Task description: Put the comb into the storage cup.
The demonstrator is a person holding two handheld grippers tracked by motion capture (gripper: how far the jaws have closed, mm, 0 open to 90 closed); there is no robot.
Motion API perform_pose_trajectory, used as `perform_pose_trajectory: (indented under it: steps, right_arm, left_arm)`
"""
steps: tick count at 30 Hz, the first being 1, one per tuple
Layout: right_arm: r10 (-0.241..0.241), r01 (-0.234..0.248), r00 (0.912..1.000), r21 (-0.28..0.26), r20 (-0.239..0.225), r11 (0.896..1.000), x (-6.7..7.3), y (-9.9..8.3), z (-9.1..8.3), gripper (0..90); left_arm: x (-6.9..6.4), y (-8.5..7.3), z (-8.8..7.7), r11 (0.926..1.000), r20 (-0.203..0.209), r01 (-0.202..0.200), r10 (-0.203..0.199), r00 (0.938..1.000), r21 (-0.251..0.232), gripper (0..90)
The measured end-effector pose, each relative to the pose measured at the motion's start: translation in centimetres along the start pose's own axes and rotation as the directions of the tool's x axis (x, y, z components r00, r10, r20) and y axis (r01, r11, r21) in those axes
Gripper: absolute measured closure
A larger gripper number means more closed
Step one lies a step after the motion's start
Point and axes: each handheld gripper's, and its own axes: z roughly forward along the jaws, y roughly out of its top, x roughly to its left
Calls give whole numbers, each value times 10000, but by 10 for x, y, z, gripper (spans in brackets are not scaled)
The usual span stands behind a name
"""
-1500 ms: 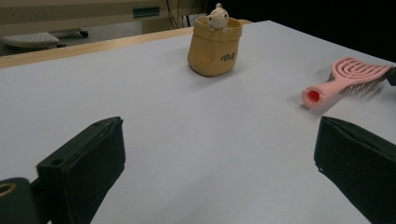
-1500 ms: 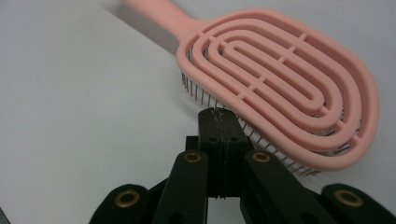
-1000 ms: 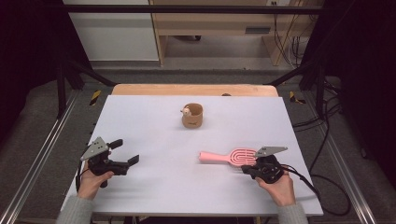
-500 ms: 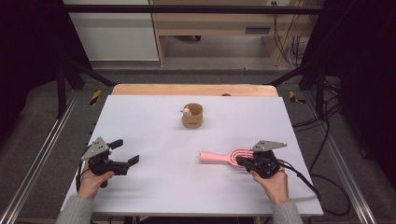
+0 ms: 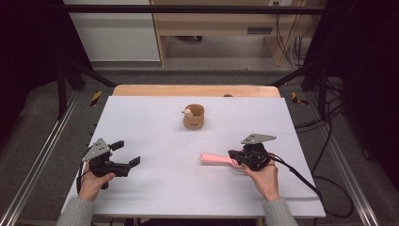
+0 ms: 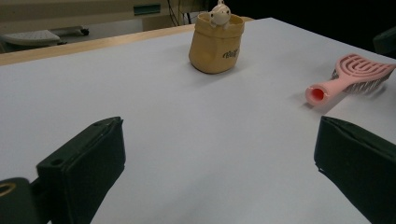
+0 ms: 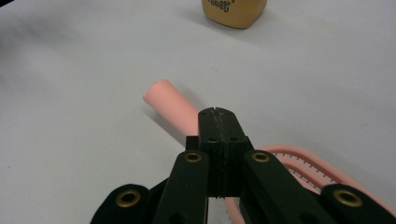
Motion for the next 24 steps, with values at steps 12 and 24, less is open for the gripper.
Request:
perform_pose_trajectory:
  steps: [12, 24]
  right_arm:
    - [74, -74, 10000, 110, -13, 9999, 7, 16, 28, 900]
    - [-123, 121, 9999, 199, 101, 9997, 13, 24, 50, 900]
  left_arm:
    - [0, 0, 0, 10000, -8, 18, -18, 10000, -11, 19]
    - [1, 0, -1, 10000, -13, 63, -63, 10000, -42, 19]
